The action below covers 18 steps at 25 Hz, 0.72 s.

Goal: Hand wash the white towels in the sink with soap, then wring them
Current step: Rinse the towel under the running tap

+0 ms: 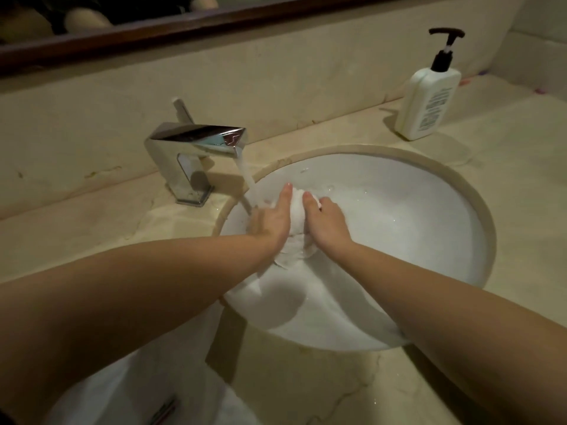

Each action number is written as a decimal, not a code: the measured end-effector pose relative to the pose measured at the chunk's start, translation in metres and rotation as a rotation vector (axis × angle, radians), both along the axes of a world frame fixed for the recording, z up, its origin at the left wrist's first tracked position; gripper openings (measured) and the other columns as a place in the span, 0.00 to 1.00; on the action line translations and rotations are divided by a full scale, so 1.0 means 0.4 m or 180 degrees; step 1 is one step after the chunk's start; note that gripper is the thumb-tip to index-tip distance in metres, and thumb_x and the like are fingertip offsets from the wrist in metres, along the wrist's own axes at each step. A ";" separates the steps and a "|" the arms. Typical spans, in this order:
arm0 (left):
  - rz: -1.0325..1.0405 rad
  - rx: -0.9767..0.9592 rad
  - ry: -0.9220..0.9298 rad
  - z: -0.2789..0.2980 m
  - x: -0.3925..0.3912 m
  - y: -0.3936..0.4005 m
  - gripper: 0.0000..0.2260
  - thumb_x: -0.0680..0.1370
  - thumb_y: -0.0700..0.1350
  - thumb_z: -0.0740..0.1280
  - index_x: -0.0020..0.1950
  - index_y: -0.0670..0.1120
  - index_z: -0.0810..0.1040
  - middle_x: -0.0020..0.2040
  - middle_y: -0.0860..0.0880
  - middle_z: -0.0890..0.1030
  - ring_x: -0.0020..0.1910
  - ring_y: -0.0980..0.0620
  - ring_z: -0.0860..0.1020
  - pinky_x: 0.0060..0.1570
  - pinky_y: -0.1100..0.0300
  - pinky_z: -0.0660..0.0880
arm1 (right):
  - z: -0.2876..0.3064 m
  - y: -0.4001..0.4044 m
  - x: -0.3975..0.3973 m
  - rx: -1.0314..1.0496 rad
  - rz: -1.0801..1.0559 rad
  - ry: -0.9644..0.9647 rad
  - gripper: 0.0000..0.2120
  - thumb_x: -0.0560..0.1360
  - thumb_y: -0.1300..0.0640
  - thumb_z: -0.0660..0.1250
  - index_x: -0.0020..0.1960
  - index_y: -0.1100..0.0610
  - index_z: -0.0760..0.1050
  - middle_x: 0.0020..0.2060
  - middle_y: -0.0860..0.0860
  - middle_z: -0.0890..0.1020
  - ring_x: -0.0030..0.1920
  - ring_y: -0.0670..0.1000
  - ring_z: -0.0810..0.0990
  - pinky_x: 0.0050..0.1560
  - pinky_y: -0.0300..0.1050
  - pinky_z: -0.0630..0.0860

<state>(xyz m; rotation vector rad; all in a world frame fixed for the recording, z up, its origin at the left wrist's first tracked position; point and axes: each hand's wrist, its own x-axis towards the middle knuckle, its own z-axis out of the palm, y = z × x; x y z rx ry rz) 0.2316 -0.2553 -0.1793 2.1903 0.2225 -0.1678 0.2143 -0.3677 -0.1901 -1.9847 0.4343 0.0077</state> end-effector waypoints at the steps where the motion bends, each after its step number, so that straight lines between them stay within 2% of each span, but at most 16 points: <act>1: 0.0109 -0.0087 -0.0077 0.004 -0.005 0.006 0.35 0.81 0.70 0.48 0.68 0.44 0.77 0.65 0.41 0.79 0.66 0.40 0.75 0.64 0.50 0.69 | 0.007 0.004 -0.002 0.0109 -0.0006 -0.0062 0.27 0.82 0.39 0.54 0.65 0.60 0.73 0.61 0.57 0.77 0.61 0.59 0.76 0.63 0.53 0.71; 3: 0.0303 -0.0369 -0.0151 0.006 -0.013 0.016 0.31 0.80 0.69 0.56 0.65 0.44 0.79 0.63 0.42 0.80 0.64 0.39 0.77 0.65 0.50 0.70 | 0.003 0.009 -0.007 0.0527 0.0118 0.0049 0.30 0.77 0.34 0.54 0.61 0.58 0.75 0.57 0.56 0.79 0.58 0.59 0.79 0.60 0.56 0.75; 5: 0.0438 -0.0610 -0.0166 0.005 -0.018 0.027 0.30 0.73 0.70 0.66 0.58 0.46 0.81 0.55 0.45 0.83 0.57 0.42 0.80 0.62 0.50 0.75 | -0.021 0.010 -0.003 0.0856 0.0187 0.0267 0.37 0.70 0.27 0.54 0.60 0.56 0.75 0.54 0.56 0.82 0.53 0.58 0.82 0.57 0.57 0.79; 6: 0.0386 -0.0606 -0.0197 0.001 -0.018 0.029 0.29 0.70 0.71 0.69 0.54 0.46 0.82 0.50 0.47 0.84 0.53 0.45 0.81 0.59 0.52 0.76 | -0.020 0.011 -0.002 0.0875 0.0194 0.0289 0.34 0.72 0.28 0.54 0.61 0.55 0.74 0.54 0.55 0.82 0.53 0.56 0.82 0.58 0.56 0.79; 8: 0.0073 -0.0274 -0.0151 -0.004 -0.016 0.022 0.25 0.72 0.71 0.69 0.45 0.49 0.83 0.41 0.50 0.82 0.46 0.48 0.80 0.48 0.58 0.73 | -0.005 0.000 -0.007 0.0554 0.0154 0.0249 0.20 0.80 0.41 0.54 0.61 0.54 0.73 0.57 0.54 0.81 0.54 0.54 0.78 0.57 0.50 0.74; 10: -0.0081 -0.0100 -0.0053 -0.010 -0.021 0.008 0.25 0.77 0.69 0.64 0.37 0.49 0.80 0.35 0.50 0.79 0.43 0.45 0.80 0.42 0.57 0.70 | -0.002 -0.021 -0.004 0.0002 0.0338 0.0224 0.18 0.82 0.52 0.50 0.61 0.54 0.76 0.61 0.55 0.77 0.57 0.54 0.73 0.58 0.46 0.67; 11: -0.0123 -0.0086 0.0065 -0.010 -0.026 0.004 0.25 0.79 0.68 0.61 0.38 0.48 0.80 0.38 0.48 0.81 0.47 0.43 0.80 0.44 0.56 0.71 | -0.004 -0.027 -0.005 -0.0200 0.0480 0.0141 0.19 0.82 0.55 0.50 0.62 0.54 0.77 0.65 0.55 0.74 0.61 0.54 0.71 0.60 0.44 0.65; 13: -0.0183 0.0075 0.0124 -0.025 -0.022 0.000 0.26 0.82 0.66 0.56 0.50 0.47 0.83 0.50 0.44 0.83 0.55 0.40 0.80 0.54 0.52 0.74 | -0.002 -0.025 -0.007 -0.0330 0.0755 -0.0098 0.20 0.83 0.57 0.50 0.67 0.56 0.76 0.72 0.55 0.67 0.71 0.52 0.65 0.66 0.40 0.59; 14: -0.0164 0.0038 0.0055 -0.029 -0.022 -0.001 0.27 0.83 0.65 0.53 0.57 0.46 0.82 0.55 0.42 0.82 0.58 0.39 0.78 0.59 0.51 0.74 | -0.004 -0.021 -0.003 -0.0307 0.0859 -0.0181 0.20 0.84 0.57 0.50 0.69 0.57 0.75 0.74 0.54 0.67 0.74 0.51 0.63 0.69 0.40 0.57; 16: -0.0058 -0.0197 -0.0046 -0.030 -0.021 -0.008 0.26 0.84 0.63 0.51 0.65 0.46 0.79 0.61 0.42 0.80 0.63 0.39 0.76 0.64 0.49 0.72 | -0.009 -0.017 0.012 -0.0218 0.1008 -0.0200 0.20 0.84 0.55 0.50 0.68 0.59 0.76 0.70 0.55 0.74 0.72 0.54 0.68 0.70 0.47 0.62; 18: 0.0037 -0.0504 0.0015 -0.043 -0.024 -0.019 0.26 0.85 0.63 0.50 0.68 0.48 0.77 0.64 0.43 0.80 0.65 0.41 0.76 0.67 0.48 0.70 | -0.024 -0.020 0.021 -0.0227 0.1038 -0.0086 0.21 0.84 0.51 0.50 0.65 0.59 0.76 0.65 0.55 0.78 0.66 0.56 0.73 0.65 0.50 0.68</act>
